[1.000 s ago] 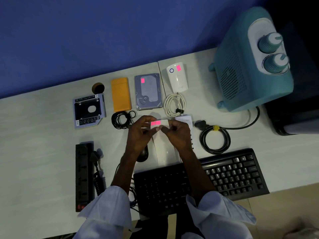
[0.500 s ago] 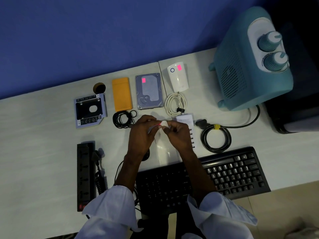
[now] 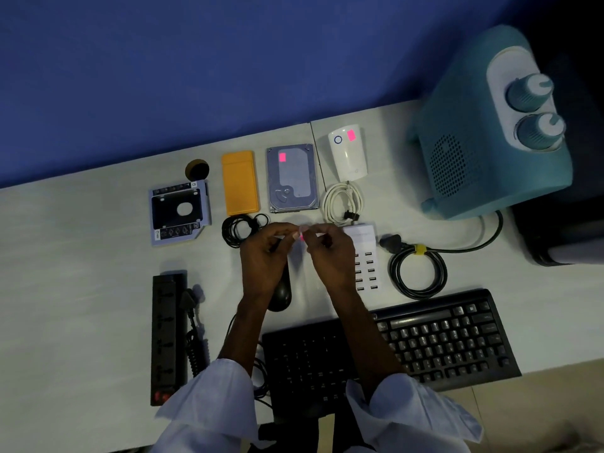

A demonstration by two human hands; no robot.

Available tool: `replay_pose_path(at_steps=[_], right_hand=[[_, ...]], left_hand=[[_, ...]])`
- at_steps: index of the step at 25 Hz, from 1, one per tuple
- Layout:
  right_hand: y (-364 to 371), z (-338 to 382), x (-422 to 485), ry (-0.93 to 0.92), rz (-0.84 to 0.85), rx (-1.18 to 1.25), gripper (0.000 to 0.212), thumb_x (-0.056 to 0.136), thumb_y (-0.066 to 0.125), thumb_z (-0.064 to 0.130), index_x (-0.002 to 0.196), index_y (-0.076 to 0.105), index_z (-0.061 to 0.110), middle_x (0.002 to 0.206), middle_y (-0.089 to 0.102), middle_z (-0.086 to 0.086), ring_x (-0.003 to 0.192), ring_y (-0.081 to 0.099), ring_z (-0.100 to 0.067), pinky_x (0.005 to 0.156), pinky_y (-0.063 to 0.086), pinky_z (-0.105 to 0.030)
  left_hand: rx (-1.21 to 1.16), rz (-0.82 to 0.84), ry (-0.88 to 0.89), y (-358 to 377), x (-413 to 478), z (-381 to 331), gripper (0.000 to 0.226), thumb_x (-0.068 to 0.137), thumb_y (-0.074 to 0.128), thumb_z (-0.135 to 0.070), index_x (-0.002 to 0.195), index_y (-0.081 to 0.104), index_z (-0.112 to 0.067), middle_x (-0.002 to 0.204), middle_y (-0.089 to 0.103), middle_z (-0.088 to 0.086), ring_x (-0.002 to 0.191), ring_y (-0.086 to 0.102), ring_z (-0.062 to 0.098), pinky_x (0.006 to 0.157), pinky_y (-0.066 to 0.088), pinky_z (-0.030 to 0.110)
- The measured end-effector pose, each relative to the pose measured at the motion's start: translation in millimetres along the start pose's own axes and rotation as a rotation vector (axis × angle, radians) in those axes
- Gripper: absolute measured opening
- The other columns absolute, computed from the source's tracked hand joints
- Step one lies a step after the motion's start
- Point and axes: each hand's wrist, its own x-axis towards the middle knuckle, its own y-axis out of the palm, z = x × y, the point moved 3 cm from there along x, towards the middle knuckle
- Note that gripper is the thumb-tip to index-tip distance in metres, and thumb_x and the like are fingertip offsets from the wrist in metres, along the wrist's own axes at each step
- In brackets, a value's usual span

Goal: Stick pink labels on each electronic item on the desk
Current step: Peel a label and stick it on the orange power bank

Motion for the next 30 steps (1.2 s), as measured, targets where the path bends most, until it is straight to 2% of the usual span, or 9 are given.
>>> replay_pose_path(at_steps=[3, 7, 10, 15, 21, 23, 25, 27, 30], right_hand=[[14, 7, 6, 0.115, 0.116, 0.2, 0.003, 0.087, 0.072, 0.019, 0.085, 0.073, 0.022, 0.084, 0.074, -0.008, 0.063, 0.06, -0.013, 0.057, 0.045, -0.021], [29, 24, 17, 0.046, 0.189, 0.172, 0.007, 0.087, 0.072, 0.007, 0.088, 0.075, 0.014, 0.08, 0.072, -0.008, 0.062, 0.061, -0.011, 0.049, 0.043, -0.011], [41, 31, 27, 0.043, 0.127, 0.153, 0.008, 0.084, 0.074, 0.006, 0.086, 0.076, 0.014, 0.077, 0.073, -0.007, 0.059, 0.062, -0.014, 0.049, 0.043, -0.012], [52, 40, 40, 0.029, 0.097, 0.168, 0.01, 0.083, 0.076, 0.007, 0.091, 0.075, 0.003, 0.08, 0.074, -0.014, 0.054, 0.061, -0.009, 0.049, 0.043, -0.013], [58, 49, 59, 0.042, 0.098, 0.184, 0.011, 0.082, 0.076, 0.004, 0.091, 0.073, -0.001, 0.074, 0.071, -0.014, 0.048, 0.058, -0.005, 0.046, 0.041, -0.012], [59, 54, 62, 0.067, 0.109, 0.249, 0.01, 0.082, 0.075, 0.001, 0.091, 0.072, -0.003, 0.067, 0.07, -0.01, 0.046, 0.056, -0.004, 0.045, 0.041, -0.012], [60, 60, 63, 0.101, 0.139, 0.317, 0.01, 0.083, 0.075, 0.004, 0.091, 0.073, -0.001, 0.065, 0.07, -0.001, 0.049, 0.056, -0.003, 0.049, 0.042, -0.012], [63, 67, 62, 0.102, 0.181, 0.338, 0.015, 0.083, 0.076, 0.009, 0.096, 0.076, 0.002, 0.076, 0.073, 0.001, 0.06, 0.062, 0.0, 0.058, 0.046, -0.011], [71, 79, 57, 0.044, 0.255, 0.379, 0.015, 0.085, 0.073, 0.007, 0.1, 0.076, 0.005, 0.105, 0.074, -0.006, 0.087, 0.071, -0.004, 0.075, 0.056, -0.021]], left_hand=[[0.008, -0.003, -0.052, -11, 8, 3, 0.016, 0.09, 0.071, -0.014, 0.104, 0.075, -0.01, 0.101, 0.076, 0.002, 0.094, 0.071, 0.012, 0.093, 0.056, 0.029], [-0.019, 0.036, -0.012, -29, 22, 6, 0.015, 0.086, 0.071, -0.003, 0.095, 0.07, -0.015, 0.093, 0.073, 0.001, 0.087, 0.071, 0.015, 0.084, 0.06, 0.039], [0.048, -0.123, 0.01, -40, 40, 11, 0.017, 0.085, 0.068, -0.015, 0.101, 0.065, -0.02, 0.099, 0.068, -0.001, 0.085, 0.068, 0.02, 0.073, 0.06, 0.046], [0.529, -0.259, -0.081, -35, 96, 19, 0.068, 0.083, 0.071, -0.04, 0.14, 0.047, -0.011, 0.136, 0.048, 0.02, 0.123, 0.048, 0.037, 0.096, 0.044, 0.043], [0.605, -0.195, -0.086, -36, 128, 36, 0.079, 0.077, 0.075, -0.042, 0.144, 0.045, -0.014, 0.127, 0.051, 0.022, 0.112, 0.051, 0.038, 0.09, 0.05, 0.045], [0.379, -0.184, -0.154, -48, 133, 36, 0.073, 0.083, 0.071, -0.04, 0.148, 0.042, -0.023, 0.127, 0.055, 0.014, 0.108, 0.057, 0.025, 0.089, 0.052, 0.037], [-0.214, -0.141, -0.392, -58, 133, 33, 0.06, 0.091, 0.06, -0.037, 0.148, 0.044, -0.026, 0.127, 0.06, 0.008, 0.099, 0.062, 0.013, 0.084, 0.053, 0.027], [-0.834, -0.009, -0.504, -63, 122, 26, 0.054, 0.095, 0.043, -0.038, 0.144, 0.047, -0.017, 0.132, 0.062, 0.017, 0.105, 0.065, 0.024, 0.088, 0.051, 0.037], [-1.031, 0.012, -0.531, -59, 103, 15, 0.041, 0.103, 0.025, -0.026, 0.127, 0.057, -0.015, 0.112, 0.073, 0.009, 0.097, 0.068, 0.024, 0.082, 0.055, 0.037]])
